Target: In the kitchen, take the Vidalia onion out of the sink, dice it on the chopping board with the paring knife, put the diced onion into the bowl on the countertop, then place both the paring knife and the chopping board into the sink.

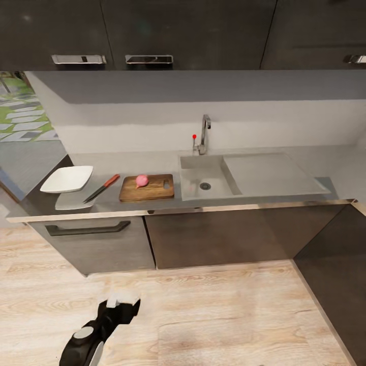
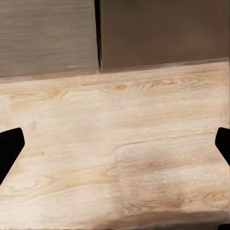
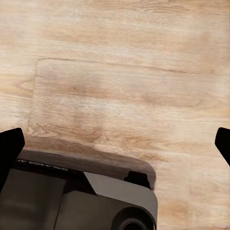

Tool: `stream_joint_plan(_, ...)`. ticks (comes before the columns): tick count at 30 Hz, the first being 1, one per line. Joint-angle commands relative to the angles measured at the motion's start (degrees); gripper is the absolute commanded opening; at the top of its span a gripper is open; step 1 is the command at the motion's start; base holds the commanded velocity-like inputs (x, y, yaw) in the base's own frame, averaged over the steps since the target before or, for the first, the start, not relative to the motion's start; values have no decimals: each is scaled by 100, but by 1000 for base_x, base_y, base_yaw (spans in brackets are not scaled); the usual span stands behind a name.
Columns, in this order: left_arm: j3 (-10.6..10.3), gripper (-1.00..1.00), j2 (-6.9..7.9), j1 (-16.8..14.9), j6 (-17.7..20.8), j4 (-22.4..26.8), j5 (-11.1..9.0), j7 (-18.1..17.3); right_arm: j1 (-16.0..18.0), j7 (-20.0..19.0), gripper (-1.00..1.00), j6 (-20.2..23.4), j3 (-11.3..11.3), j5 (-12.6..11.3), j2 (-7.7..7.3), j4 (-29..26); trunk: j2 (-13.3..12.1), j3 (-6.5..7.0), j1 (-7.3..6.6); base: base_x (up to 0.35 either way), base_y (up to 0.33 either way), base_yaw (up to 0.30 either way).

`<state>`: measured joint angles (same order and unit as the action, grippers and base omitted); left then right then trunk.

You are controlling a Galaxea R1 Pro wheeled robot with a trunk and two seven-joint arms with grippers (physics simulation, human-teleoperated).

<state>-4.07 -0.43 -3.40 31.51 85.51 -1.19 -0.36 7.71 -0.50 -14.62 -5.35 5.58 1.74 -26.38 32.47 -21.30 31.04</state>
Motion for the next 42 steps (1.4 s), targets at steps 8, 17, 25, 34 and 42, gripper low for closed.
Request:
stream_joint_plan(8, 10, 100, -9, 1143, -2199, -668, -16, 39, 3, -5, 100, -197, 16, 58, 2, -7, 7, -7, 2, 0, 0, 0)
stream_joint_plan(17, 598, 100, -38, 1964, -3373, -815, -166, 38, 3, -8, 100, -602, 16, 64, -4, -70, 7, -7, 2, 0, 0, 0)
stream_joint_plan(25, 700, 100, -55, 2084, -3521, -1192, -523, 30, 3, -9, 100, -618, 10, 68, -8, -119, 7, -7, 2, 0, 0, 0)
stream_joint_plan(34, 722, 100, -19, 2089, -3523, -1592, -634, 16, 3, -3, 100, -621, 10, 66, -7, -102, 7, -7, 2, 0, 0, 0)
stream_joint_plan(42, 731, 100, -19, 2081, -3520, -1831, -645, 17, 3, -3, 100, -621, 15, 66, -7, -52, 7, 34, 2, 0, 0, 0)
